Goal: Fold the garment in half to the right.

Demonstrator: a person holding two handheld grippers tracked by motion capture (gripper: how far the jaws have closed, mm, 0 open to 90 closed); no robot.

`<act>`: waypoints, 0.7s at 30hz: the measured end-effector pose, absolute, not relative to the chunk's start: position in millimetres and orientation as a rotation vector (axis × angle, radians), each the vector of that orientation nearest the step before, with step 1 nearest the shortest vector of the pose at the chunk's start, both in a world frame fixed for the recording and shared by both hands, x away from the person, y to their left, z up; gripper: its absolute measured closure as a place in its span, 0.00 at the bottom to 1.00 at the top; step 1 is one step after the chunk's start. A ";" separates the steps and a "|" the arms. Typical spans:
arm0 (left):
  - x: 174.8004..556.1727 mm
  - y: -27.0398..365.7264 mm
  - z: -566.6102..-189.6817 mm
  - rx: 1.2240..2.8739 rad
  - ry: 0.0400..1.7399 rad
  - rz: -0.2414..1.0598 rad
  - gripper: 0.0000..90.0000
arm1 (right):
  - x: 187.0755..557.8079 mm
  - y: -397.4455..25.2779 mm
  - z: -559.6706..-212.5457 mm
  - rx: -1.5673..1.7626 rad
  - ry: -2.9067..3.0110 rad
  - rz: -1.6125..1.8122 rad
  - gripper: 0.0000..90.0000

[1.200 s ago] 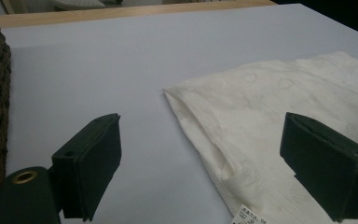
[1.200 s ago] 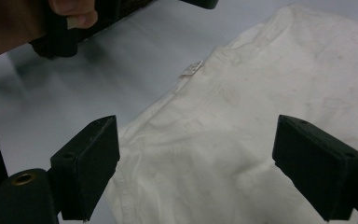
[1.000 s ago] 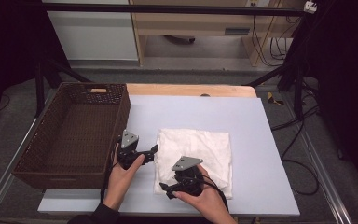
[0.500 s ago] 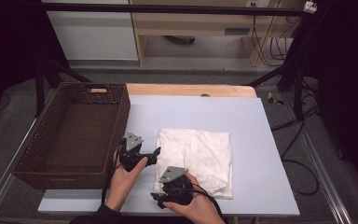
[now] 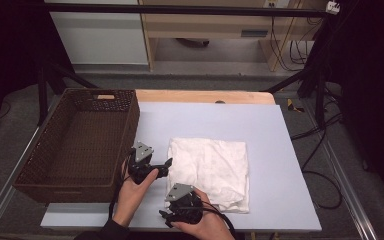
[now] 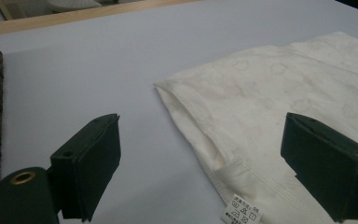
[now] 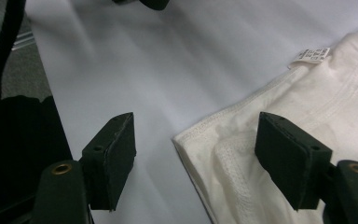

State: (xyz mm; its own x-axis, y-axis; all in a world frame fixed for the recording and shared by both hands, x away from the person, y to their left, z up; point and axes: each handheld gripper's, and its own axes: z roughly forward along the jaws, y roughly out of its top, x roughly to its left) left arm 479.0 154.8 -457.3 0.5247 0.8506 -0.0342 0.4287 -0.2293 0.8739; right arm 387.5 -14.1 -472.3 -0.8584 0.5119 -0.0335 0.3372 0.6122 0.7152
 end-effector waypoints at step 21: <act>479.9 157.3 -458.1 1.849 1.074 0.574 0.13 | 393.8 -19.3 -479.7 0.753 2.575 1.047 0.49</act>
State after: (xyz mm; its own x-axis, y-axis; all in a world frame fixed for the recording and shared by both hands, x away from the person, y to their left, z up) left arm 479.9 157.3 -458.1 0.5161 0.8555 -0.0420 0.4407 -0.2231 0.8695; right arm 393.8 -19.3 -479.7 -0.8317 0.5534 -0.0446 0.3652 0.6058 0.7068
